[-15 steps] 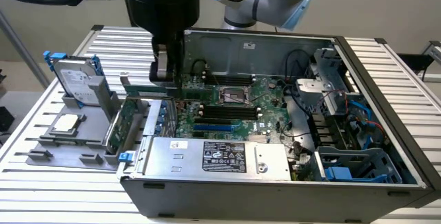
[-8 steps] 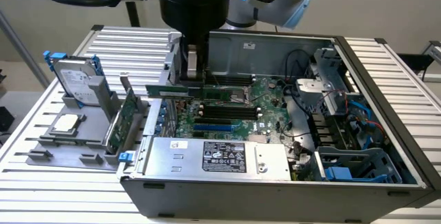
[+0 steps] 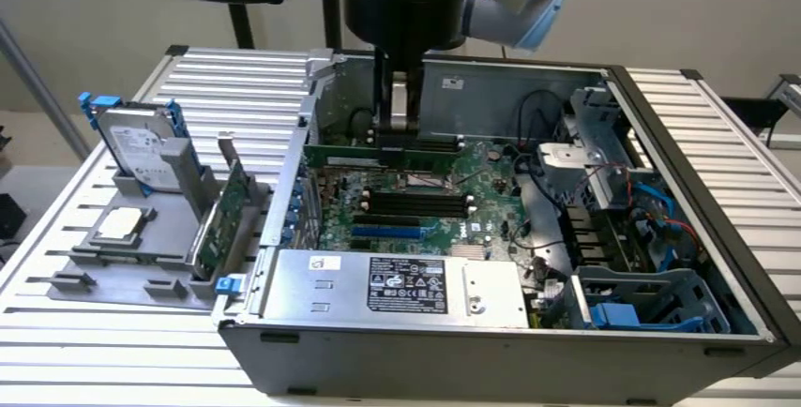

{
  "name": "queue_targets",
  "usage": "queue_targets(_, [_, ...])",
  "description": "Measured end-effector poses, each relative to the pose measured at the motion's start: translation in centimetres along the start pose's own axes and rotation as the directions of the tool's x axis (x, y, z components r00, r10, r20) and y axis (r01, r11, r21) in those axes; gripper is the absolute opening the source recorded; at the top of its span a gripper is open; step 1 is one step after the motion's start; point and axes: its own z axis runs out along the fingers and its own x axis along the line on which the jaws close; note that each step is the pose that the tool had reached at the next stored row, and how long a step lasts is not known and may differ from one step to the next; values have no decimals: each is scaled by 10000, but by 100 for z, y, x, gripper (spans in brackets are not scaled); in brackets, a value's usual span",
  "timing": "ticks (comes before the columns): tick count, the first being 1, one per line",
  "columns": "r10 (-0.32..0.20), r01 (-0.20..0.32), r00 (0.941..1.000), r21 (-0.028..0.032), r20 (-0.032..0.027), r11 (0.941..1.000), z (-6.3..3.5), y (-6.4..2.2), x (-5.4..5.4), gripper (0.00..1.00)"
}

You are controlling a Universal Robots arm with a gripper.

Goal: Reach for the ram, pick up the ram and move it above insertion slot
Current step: 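Pick up the ram and move it above insertion slot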

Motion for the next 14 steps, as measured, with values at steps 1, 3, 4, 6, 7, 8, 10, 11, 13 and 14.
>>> queue_targets(1, [1, -1, 10000, 0, -6, 10000, 1, -29, -25, 13])
queue_targets(3, [0, 0, 10000, 0, -14, 10000, 5, -89, -78, 13])
queue_targets(4, [0, 0, 10000, 0, -19, 10000, 6, -118, -104, 13])
queue_targets(6, [0, 0, 10000, -1, -28, 10000, 10, -177, -155, 13])
queue_targets(7, [1, -1, 10000, -1, -34, 10000, 11, -206, -181, 13])
queue_targets(8, [2, -2, 10000, 0, -38, 10000, 13, -235, -206, 13])
queue_targets(10, [1, -1, 10000, 0, -47, 10000, 16, -295, -258, 13])
queue_targets(11, [1, -1, 10000, -1, -52, 10000, 18, -324, -283, 13])
queue_targets(13, [1, -1, 10000, -1, -56, 10000, 20, -383, -323, 13])
queue_targets(14, [1, -1, 10000, -1, -57, 10000, 20, -390, -325, 13])
